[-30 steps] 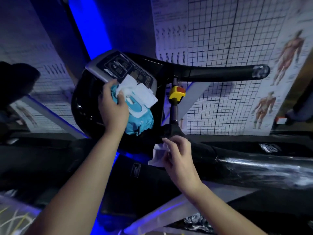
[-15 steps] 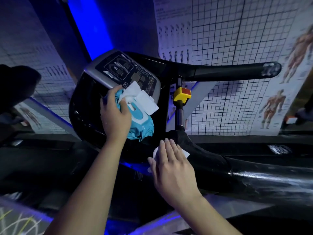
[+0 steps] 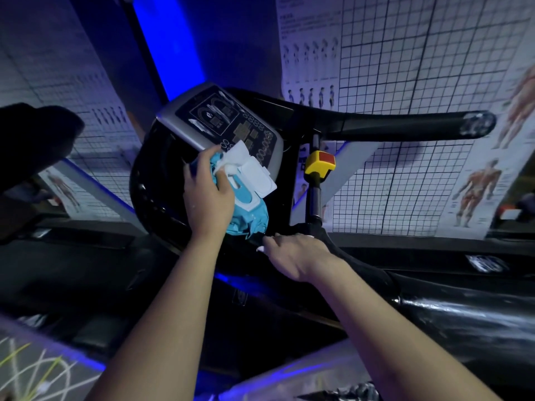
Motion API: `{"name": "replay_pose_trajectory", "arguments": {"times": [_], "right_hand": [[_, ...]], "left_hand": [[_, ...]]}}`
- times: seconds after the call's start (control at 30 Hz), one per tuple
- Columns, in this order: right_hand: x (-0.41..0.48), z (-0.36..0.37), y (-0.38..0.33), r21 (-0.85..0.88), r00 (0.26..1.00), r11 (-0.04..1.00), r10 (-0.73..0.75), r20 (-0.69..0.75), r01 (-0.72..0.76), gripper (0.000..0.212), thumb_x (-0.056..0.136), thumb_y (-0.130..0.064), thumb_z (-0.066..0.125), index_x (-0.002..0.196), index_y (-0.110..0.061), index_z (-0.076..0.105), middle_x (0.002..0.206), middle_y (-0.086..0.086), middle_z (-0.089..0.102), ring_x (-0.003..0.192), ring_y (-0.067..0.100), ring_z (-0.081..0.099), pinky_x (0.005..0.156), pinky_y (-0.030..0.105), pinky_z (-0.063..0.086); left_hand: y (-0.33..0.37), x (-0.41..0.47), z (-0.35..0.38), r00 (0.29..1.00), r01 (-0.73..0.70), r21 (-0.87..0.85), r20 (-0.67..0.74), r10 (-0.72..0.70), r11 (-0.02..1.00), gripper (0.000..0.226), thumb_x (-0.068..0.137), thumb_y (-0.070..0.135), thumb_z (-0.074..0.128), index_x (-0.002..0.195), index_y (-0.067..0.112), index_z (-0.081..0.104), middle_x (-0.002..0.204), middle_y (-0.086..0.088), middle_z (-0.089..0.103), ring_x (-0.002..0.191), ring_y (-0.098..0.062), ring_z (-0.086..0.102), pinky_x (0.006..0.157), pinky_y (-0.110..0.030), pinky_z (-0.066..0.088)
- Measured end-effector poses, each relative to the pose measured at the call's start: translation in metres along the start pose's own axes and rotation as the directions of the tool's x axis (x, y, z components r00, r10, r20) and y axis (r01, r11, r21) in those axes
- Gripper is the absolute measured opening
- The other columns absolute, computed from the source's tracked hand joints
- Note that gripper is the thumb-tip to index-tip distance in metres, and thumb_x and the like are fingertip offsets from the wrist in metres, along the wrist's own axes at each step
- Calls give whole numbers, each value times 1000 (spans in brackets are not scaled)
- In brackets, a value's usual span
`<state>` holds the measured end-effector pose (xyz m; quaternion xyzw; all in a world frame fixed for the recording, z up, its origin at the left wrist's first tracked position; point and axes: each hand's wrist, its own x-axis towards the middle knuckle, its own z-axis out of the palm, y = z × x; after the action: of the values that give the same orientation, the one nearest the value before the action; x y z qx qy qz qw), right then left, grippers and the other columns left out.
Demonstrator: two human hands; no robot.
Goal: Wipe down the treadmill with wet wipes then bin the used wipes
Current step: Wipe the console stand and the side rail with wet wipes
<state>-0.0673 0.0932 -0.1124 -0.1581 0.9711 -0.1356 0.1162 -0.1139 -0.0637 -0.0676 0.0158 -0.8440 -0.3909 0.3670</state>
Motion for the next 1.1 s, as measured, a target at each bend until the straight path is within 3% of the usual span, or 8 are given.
{"name": "replay_pose_trajectory", "arguments": {"times": [0.23,0.33,0.47,0.63,0.77,0.9,1.0,1.1], "right_hand": [[-56,20,28,181,975,980,-36,-221,78,53,109,-45,25,159,-27,28,165,-15,22,150,-3,16,118,13,4],[-41,5,33,217,992,973,-60,-108,82,52,109,-41,26,158,-24,32,165,-11,22,151,2,15,120,19,8],[7,-5,41,27,993,996,-84,87,82,58,109,-43,23,154,-9,36,166,14,16,155,27,9,125,42,9],[64,1,49,-164,969,985,-11,246,52,63,105,-58,23,160,-27,22,168,13,-3,155,29,-5,125,49,3],[84,11,55,-69,970,992,122,208,-110,78,96,-65,40,159,-22,25,169,9,-5,155,32,-5,125,51,5],[83,13,54,-64,972,984,177,153,-169,76,94,-67,45,153,-18,39,163,15,21,150,37,17,121,54,18],[64,8,52,73,974,973,212,85,-218,62,102,-48,48,150,-10,42,156,16,34,147,35,27,119,43,23],[46,13,54,251,952,920,304,24,-301,56,105,-28,42,154,-3,31,162,16,24,150,31,23,119,39,21]], "left_hand": [[1,0,1,1000,19,-17,-23,-19,1000,40,104,8,55,136,30,61,138,-5,54,117,-21,60,83,-20,40],[1,0,2,999,24,-16,-22,-25,1000,39,104,8,55,135,31,61,137,-5,54,117,-22,60,83,-23,42],[0,2,2,999,34,1,1,-34,999,37,105,11,54,136,30,60,138,-6,54,112,-16,57,83,-26,43],[1,3,3,999,38,25,29,-39,999,36,106,13,53,136,31,59,138,-5,53,104,-8,49,73,-16,40],[3,1,1,999,43,23,30,-43,999,35,106,13,54,136,31,59,138,-6,54,103,-11,51,77,-25,42],[4,-1,0,999,39,24,28,-40,999,36,106,13,54,136,31,59,139,-7,53,111,-23,60,79,-30,43],[3,-1,1,999,33,25,32,-34,999,36,106,13,54,137,31,59,140,-8,53,113,-28,62,80,-30,44],[1,0,2,999,37,31,31,-38,999,36,106,14,54,138,31,59,140,-8,53,112,-29,62,81,-32,45]]}}
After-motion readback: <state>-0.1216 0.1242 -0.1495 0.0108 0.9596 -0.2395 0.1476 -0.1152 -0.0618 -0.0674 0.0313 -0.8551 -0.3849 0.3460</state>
